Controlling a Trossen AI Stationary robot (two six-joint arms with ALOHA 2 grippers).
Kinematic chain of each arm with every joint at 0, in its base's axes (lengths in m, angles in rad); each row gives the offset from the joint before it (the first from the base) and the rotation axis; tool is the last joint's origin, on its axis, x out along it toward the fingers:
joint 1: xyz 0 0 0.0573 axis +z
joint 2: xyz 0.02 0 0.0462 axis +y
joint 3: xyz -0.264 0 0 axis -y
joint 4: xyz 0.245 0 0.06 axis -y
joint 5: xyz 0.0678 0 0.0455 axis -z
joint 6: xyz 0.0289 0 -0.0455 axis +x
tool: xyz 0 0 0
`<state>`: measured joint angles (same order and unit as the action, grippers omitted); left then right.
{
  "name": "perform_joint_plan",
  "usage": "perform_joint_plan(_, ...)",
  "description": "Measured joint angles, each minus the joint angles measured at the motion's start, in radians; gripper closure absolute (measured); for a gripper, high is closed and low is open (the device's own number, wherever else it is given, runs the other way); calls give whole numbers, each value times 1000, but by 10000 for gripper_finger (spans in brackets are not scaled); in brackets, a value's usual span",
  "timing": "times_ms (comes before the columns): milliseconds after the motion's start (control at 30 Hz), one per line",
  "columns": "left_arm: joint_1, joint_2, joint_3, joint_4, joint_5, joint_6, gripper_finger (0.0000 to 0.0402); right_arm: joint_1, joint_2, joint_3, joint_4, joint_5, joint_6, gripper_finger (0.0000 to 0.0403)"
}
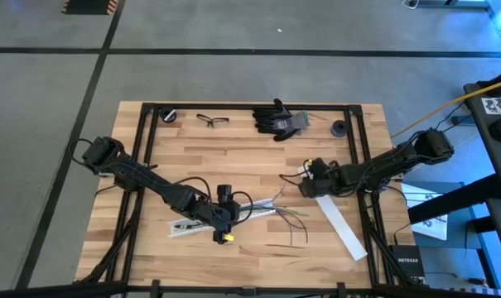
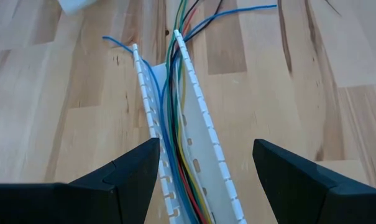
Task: Ziptie cables
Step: Close the cable duct
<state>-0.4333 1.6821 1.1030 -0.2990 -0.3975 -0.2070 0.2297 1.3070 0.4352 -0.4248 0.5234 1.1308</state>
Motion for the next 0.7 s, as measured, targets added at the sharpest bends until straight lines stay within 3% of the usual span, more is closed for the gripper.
perform_joint_plan(233,8,0,0,38,1,-3,157,0,-1,88,-6,6,-217,223)
perform_joint_plan(400,17,0,0,60,0,-5,157,0,-2,117,-18,-50,-279,230)
perform_joint_plan(533,21,0,0,71,1,-27,157,0,-2,119,-27,-79,-304,205)
perform_joint_plan(700,22,0,0,76,1,-33,157,16,-1,93,-8,-2,-246,150)
